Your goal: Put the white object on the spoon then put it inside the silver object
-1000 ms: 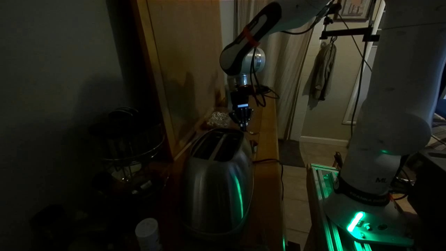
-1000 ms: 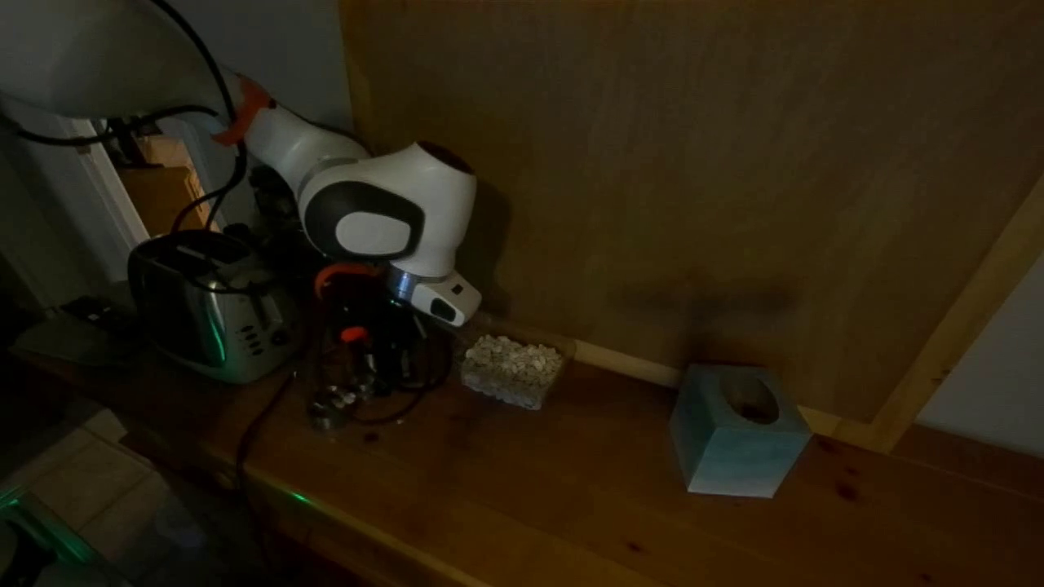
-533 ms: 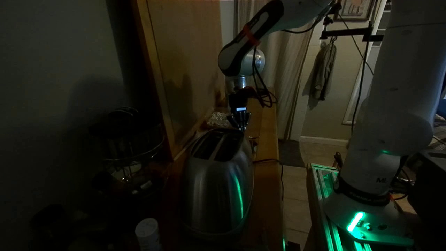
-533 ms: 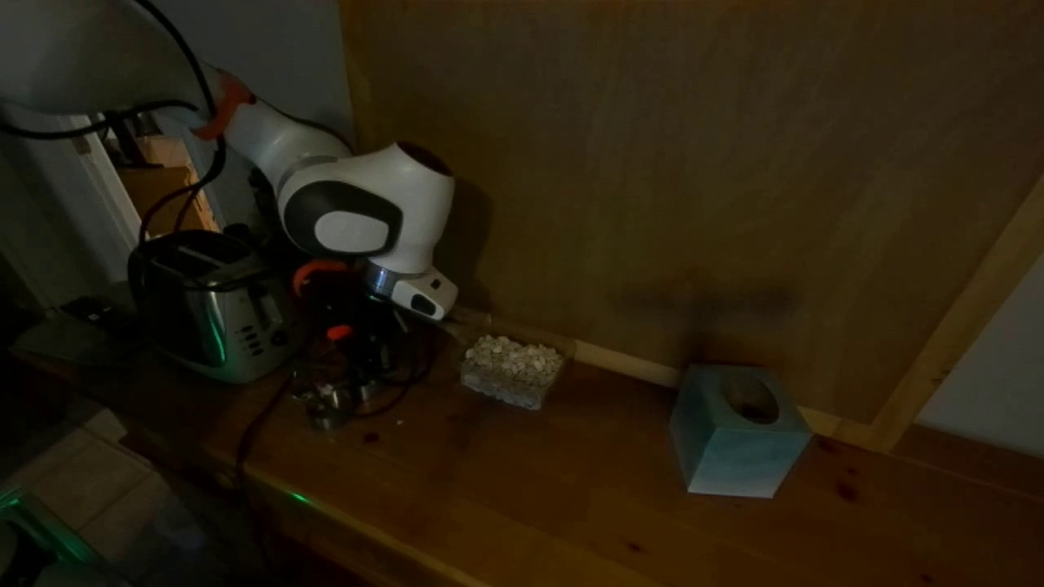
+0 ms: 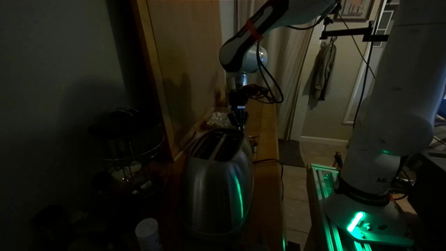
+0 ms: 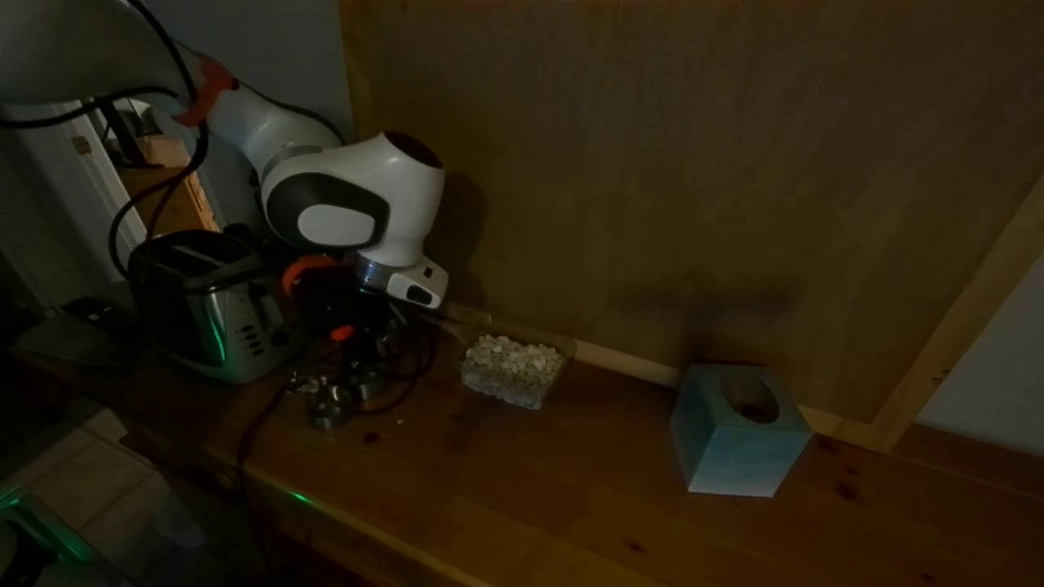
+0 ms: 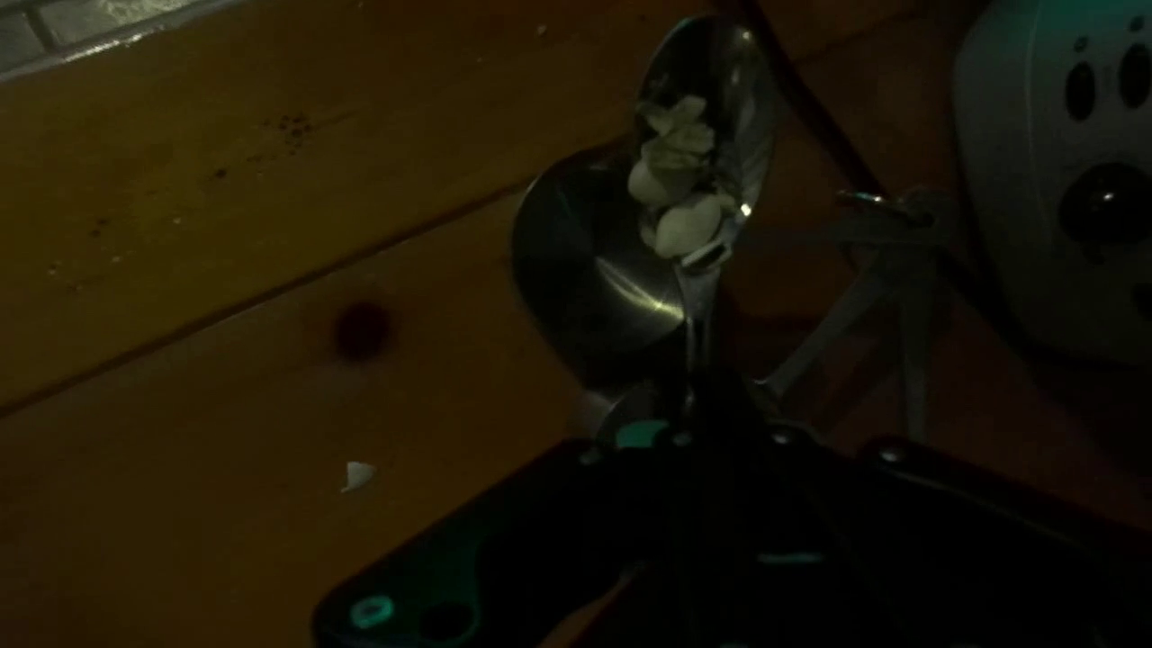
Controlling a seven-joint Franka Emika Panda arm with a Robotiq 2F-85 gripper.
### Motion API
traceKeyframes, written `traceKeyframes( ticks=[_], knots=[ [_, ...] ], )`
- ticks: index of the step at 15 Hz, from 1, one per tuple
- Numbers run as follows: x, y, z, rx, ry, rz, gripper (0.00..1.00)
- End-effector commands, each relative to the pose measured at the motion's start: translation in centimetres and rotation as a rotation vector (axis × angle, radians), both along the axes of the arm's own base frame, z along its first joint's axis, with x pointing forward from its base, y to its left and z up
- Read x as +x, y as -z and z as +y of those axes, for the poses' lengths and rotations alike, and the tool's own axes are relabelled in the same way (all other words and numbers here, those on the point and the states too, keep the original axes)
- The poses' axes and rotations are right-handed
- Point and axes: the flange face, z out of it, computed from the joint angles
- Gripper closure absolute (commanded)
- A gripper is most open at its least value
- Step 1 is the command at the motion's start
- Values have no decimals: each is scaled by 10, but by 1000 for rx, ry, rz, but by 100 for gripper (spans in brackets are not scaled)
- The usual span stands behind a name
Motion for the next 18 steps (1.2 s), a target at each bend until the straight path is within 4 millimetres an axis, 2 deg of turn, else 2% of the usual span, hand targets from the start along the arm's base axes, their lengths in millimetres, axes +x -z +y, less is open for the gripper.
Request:
traceKeyframes(
  ticks=[1, 18],
  knots=[
    [-5, -6, 4, 44, -49, -68, 98],
    [3, 2, -1, 101, -172, -231, 98]
  ],
)
